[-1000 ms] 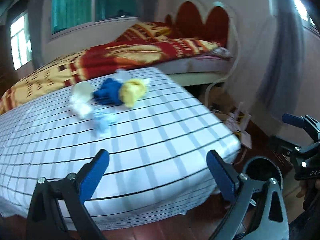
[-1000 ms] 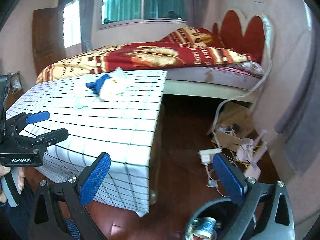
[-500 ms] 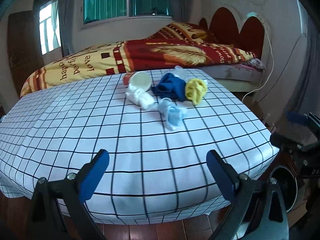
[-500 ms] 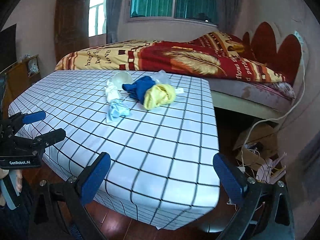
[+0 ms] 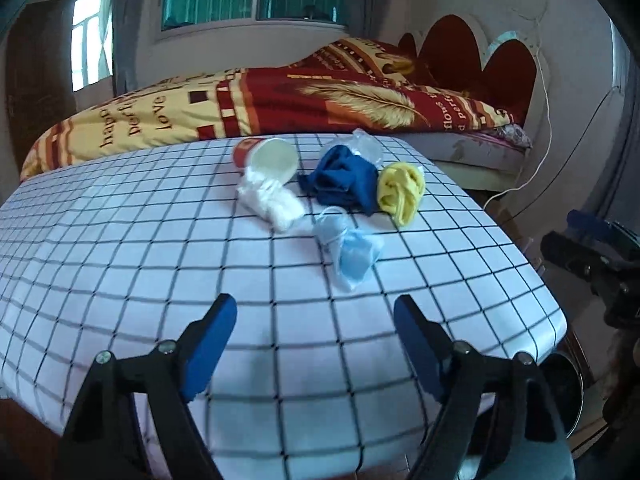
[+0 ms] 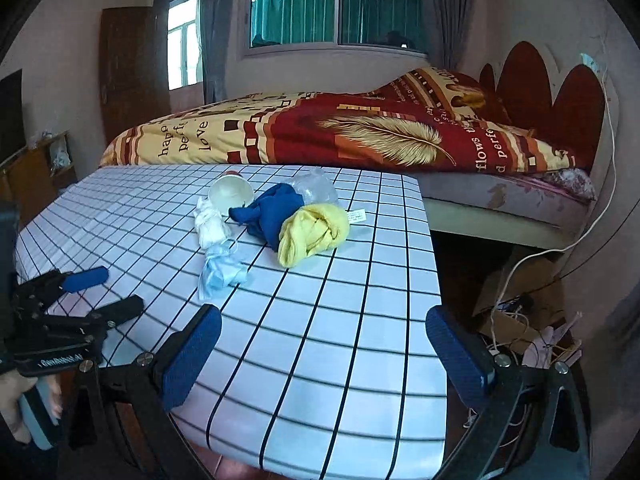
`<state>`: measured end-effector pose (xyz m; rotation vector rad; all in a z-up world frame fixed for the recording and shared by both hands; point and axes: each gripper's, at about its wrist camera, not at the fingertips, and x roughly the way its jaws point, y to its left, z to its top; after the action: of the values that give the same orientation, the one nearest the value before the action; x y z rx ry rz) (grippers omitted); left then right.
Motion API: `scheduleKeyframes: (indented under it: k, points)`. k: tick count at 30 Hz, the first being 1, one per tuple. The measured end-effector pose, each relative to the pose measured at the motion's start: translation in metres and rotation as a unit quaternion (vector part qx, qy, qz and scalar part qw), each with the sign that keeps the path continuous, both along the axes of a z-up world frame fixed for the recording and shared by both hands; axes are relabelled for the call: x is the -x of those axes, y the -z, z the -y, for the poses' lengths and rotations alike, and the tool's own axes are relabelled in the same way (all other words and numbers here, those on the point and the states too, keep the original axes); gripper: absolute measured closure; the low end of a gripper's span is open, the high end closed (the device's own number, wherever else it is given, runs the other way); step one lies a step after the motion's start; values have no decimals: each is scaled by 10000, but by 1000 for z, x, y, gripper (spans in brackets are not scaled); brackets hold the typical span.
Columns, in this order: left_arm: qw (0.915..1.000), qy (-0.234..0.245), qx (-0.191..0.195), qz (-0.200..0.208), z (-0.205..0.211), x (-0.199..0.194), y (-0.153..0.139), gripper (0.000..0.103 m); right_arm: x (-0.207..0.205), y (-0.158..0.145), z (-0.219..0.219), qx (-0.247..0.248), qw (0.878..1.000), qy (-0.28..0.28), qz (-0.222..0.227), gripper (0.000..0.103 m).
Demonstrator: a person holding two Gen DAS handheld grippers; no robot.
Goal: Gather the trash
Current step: 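Move both tools back toward the cloths on the table, then grasp the yellow cloth with the right tool while the left grasps the light-blue mask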
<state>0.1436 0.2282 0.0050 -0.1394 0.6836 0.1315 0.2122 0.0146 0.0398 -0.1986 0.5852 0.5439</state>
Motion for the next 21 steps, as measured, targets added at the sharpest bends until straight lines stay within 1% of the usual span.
scheduleKeyframes:
  k: [1, 3, 5, 7, 9, 10, 12, 13, 14, 15, 17, 19, 21]
  points:
    - [10000, 41, -1, -37, 3, -8, 2, 21, -5, 1, -1, 31, 10000, 13, -7, 0]
    - [9999, 101, 26, -135, 5, -26, 6, 25, -17, 5, -3, 133, 9999, 72, -52, 0]
    - [9995, 134, 190, -205, 2, -39, 10, 30, -28, 9, -2, 172, 9997, 114, -124, 0]
    - [9991, 90, 345, -235, -5, -52, 14, 31, -38, 11, 0, 174, 9996, 135, -179, 0]
    - [9988, 102, 364, -296, -7, -63, 17, 31, -48, 14, 1, 133, 9995, 105, -276, 1]
    - [9983, 146, 434, -357, -7, -71, 20, 31, -53, 16, 0, 116, 9994, 87, -325, 2]
    - [9975, 221, 529, -411, -6, -81, 23, 35, -64, 20, -5, 140, 9991, 41, -394, 3]
    - [9973, 263, 516, -447, -5, -85, 24, 42, -69, 23, -9, 148, 9990, 8, -432, 4]
    - [9966, 326, 538, -524, -6, -91, 28, 55, -73, 25, -12, 155, 9988, -24, -469, 4]
    - [9956, 380, 622, -585, -7, -94, 30, 60, -77, 26, -16, 164, 9986, -58, -503, 6]
    - [9946, 456, 721, -592, -13, -95, 33, 72, -86, 31, -27, 205, 9981, -138, -572, 7]
    - [9950, 456, 695, -545, -19, -87, 31, 78, -95, 34, -41, 227, 9974, -239, -639, 8]
    - [9964, 417, 548, -493, -22, -77, 27, 78, -102, 36, -52, 254, 9971, -324, -645, 8]
